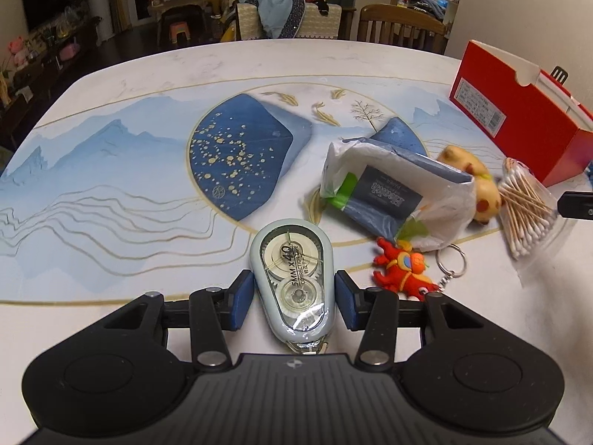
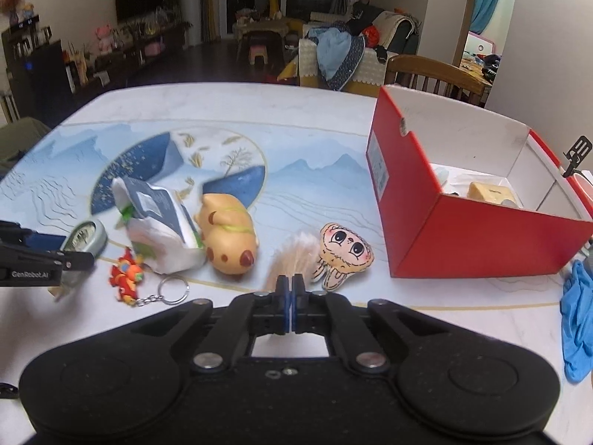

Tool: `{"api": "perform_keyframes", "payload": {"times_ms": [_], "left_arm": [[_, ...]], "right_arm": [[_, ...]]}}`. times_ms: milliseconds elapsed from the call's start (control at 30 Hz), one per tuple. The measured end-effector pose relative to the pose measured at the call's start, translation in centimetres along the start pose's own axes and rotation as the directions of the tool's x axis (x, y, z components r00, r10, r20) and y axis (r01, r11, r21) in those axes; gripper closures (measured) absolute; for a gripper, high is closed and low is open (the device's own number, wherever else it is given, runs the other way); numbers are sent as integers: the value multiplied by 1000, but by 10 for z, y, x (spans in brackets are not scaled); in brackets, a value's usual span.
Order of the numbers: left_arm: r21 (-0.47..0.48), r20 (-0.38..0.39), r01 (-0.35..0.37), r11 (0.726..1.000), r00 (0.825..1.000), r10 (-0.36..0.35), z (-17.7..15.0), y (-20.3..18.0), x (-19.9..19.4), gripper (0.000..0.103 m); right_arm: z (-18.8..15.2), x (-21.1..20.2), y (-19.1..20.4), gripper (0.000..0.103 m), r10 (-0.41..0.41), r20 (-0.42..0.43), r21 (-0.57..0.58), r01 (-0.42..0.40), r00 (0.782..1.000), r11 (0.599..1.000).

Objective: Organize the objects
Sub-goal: 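Grasp the correction tape with the left tool while the right tool grasps the cotton swab bag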

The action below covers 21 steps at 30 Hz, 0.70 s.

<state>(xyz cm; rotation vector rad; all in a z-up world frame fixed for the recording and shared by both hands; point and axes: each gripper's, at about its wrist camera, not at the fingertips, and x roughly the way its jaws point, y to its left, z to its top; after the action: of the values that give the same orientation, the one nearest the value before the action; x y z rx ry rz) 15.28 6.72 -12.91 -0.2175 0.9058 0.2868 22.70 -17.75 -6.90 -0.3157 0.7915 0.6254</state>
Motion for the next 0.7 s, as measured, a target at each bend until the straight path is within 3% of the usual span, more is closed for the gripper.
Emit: {"api": "perform_keyframes", "payload": {"times_ms": [267,400,467,500,533,700], "left_arm": [[-2,2,23,1000,1000,-23,-11,-2,-14,57],[8,-8,17,1000,1000,-17,-16,-5,-14,57],[7,-13,20,1000,1000,-20,-17,-6,-15,57],[8,-14,20,1000,1000,-20,-17,-7,-15,57],[8,-15,20,1000,1000,-20,-18,-8,-15,57],[13,-16,24,1000,1000,-24,-19,-13,-18,57]], "right_arm": [[-31,-9,-18,100,16,-86,11,-15,996,1000],[-36,-9,-23,83,24,-87,30,-21,996,999],[-35,-9,-24,67,43,-85,39,-40,995,998],[-34,-7,-23,48,42,-85,40,-39,995,998],[-33,-6,-23,40,41,-77,42,-38,996,998],[-29,13,-18,37,50,-107,67,-43,993,997]]}}
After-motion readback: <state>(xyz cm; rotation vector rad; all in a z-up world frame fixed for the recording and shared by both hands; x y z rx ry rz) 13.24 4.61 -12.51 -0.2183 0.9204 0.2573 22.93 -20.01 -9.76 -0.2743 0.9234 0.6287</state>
